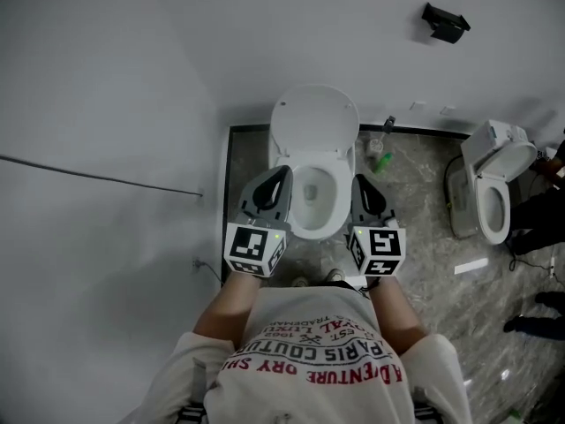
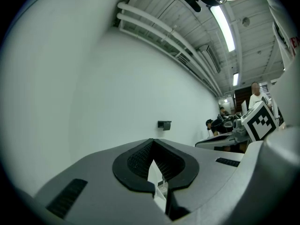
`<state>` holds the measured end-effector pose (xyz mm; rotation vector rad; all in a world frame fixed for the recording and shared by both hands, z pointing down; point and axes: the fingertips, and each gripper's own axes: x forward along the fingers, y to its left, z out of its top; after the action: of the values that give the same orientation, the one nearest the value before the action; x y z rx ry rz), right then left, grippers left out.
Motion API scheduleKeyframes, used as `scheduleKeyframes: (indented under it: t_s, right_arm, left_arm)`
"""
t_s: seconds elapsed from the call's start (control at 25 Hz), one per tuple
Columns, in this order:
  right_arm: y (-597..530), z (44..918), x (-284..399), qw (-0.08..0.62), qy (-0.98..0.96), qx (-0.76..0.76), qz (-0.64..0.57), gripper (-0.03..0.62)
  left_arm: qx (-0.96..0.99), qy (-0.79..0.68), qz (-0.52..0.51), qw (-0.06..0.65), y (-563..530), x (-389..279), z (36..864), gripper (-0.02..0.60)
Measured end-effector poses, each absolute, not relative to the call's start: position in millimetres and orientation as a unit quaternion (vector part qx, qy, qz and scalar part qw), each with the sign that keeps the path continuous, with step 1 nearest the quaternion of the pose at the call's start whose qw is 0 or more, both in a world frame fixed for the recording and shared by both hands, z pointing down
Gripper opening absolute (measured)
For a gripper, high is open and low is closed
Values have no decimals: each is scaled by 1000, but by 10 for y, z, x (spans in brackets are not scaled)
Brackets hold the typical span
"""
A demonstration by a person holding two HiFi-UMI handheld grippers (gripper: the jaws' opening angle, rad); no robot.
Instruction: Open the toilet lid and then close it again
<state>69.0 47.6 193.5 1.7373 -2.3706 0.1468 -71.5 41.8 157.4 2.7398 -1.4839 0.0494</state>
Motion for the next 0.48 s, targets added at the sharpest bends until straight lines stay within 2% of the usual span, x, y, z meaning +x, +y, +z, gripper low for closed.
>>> scheduleKeyframes:
  t_s: [0.48]
  right_arm:
    - [491, 1948, 693, 108, -807, 579, 43, 15]
  left_arm:
    - [872, -488, 16, 25, 453, -712, 1660, 6]
